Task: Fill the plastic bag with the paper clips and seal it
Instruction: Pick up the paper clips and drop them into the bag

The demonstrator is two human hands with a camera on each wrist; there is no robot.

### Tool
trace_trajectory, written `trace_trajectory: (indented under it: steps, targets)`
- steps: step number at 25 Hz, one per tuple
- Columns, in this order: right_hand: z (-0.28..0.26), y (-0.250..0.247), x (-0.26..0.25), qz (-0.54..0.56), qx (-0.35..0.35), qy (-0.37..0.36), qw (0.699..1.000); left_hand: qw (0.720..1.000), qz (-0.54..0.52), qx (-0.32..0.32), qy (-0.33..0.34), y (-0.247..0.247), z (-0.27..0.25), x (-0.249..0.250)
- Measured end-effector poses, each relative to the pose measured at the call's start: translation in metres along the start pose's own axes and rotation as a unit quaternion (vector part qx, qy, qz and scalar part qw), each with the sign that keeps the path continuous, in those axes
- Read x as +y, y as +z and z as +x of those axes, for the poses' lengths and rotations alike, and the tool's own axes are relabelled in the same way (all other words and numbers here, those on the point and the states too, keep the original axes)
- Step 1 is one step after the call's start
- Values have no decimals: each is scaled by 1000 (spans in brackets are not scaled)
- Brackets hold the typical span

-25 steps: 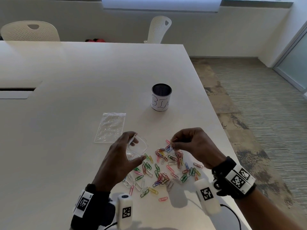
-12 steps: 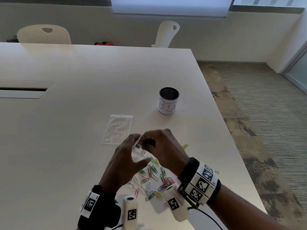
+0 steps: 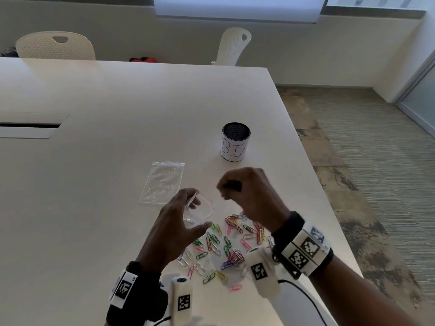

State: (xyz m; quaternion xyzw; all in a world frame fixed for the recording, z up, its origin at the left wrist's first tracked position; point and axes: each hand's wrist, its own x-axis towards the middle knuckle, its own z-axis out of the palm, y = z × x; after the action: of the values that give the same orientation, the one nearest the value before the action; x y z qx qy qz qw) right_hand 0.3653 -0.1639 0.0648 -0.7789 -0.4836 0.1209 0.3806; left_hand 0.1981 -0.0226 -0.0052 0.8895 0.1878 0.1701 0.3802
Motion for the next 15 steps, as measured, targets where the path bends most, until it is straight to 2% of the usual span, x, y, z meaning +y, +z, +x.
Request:
trace_trajectory:
  steps: [1, 3, 6, 10, 15]
  targets:
    - [0, -8, 11, -19, -2, 33, 999, 1000, 0, 1, 1, 0, 0, 0]
    - [-3, -20, 31, -89, -63, 108, 988, 1000, 2, 2, 3, -1, -1, -1]
    - [-13, -22, 50, -185, -175, 198, 946, 1000, 1, 0, 1, -1, 0, -1]
    - [-20, -10, 57, -237, -212, 240, 917, 1000, 4, -4, 1, 0, 1, 0]
    - [-23, 11, 50, -205, -209, 241, 925, 1000, 4, -2, 0, 0, 0, 1]
